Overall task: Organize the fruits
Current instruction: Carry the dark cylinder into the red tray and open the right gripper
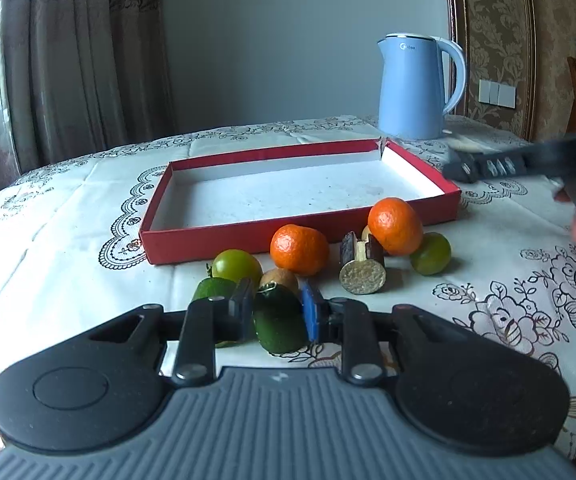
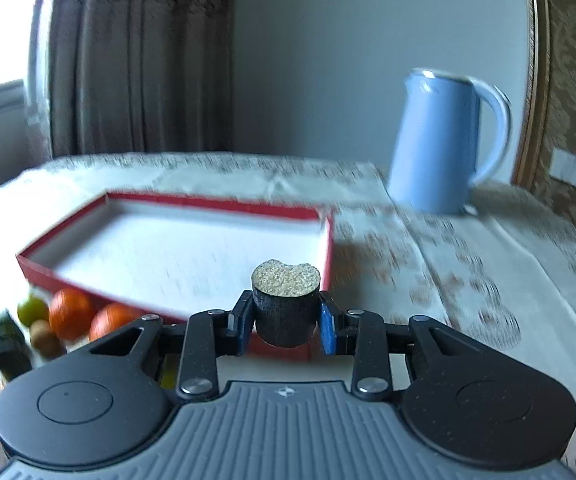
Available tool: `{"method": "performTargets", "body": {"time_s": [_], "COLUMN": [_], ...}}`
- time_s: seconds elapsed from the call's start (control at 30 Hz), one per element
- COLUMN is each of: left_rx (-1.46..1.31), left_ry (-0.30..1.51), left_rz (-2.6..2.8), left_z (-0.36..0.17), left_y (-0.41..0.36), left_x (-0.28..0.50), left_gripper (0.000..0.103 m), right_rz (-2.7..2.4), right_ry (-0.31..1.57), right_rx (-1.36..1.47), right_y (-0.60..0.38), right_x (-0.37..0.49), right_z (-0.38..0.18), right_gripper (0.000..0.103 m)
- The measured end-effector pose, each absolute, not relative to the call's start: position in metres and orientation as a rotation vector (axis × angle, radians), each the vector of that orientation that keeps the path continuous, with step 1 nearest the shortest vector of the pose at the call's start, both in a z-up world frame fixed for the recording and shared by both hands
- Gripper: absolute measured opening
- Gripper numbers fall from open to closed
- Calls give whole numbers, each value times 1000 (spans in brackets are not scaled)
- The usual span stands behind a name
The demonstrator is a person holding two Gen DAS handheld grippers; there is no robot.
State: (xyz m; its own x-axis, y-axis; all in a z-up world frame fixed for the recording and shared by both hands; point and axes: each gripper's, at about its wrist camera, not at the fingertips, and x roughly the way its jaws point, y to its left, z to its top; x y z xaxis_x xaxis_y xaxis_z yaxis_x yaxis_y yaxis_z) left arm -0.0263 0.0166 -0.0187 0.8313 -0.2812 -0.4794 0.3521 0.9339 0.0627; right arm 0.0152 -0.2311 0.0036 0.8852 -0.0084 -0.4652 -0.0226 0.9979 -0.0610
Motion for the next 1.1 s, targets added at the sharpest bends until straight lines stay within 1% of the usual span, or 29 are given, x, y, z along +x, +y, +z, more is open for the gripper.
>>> {"method": "performTargets", "body": {"time_s": [0.17, 0.43, 0.8, 1.1], "left_rx": [137, 134, 133, 119], "left_ry": [476, 477, 478, 483], "left_rz": [-345, -356, -360, -355], "left_z": [-21, -23, -24, -23], "left_y": [19, 20, 19, 21], "left_x": [-26, -22, -21, -21], "left_gripper": [24, 24, 24, 24], "right_rz": [64, 77, 51, 70], "right_ry": [495, 569, 647, 671], "right_rx": [-100, -133, -123, -100], "right_y": [-220, -209, -212, -215], "right_x": [55, 101, 131, 133], "right_z": [7, -14, -32, -34], "right_gripper": [33, 33, 33, 33]}}
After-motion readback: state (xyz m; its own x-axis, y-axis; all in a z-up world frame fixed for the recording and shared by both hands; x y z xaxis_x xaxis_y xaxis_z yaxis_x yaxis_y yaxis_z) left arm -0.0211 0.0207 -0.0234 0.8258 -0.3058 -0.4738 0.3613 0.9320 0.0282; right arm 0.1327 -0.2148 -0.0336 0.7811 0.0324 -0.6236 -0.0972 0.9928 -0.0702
